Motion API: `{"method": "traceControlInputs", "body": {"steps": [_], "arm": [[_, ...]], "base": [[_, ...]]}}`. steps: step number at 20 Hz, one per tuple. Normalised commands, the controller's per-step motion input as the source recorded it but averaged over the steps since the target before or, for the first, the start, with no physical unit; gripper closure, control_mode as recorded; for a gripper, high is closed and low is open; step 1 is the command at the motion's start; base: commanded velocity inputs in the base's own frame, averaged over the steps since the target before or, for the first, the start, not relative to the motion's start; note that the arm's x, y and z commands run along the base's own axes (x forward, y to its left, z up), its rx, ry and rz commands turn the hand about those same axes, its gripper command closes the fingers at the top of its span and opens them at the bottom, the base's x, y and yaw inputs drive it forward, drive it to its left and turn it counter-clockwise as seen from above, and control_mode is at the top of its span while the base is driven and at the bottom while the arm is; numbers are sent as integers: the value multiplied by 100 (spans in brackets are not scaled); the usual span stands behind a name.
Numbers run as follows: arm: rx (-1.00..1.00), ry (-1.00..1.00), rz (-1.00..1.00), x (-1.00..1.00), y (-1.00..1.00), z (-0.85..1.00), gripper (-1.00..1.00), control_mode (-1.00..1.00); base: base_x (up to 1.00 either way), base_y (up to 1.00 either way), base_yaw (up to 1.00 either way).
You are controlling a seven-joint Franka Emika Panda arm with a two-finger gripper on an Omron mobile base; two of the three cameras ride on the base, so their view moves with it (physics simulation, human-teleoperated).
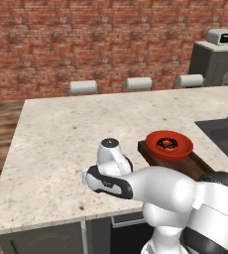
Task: Place the bowl with donut and the cupcake onto the tray.
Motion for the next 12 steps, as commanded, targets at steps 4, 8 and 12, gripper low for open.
{"method": "traceControlInputs", "body": {"steps": [4,8,12], "arm": [[0,-1,0,0,-2,0,100,-100],[0,-8,0,0,-26,0,100,-100],[0,-5,0,-2,-35,5,100,-100]], "base": [[0,0,0],[0,0,0],[0,0,0]]}}
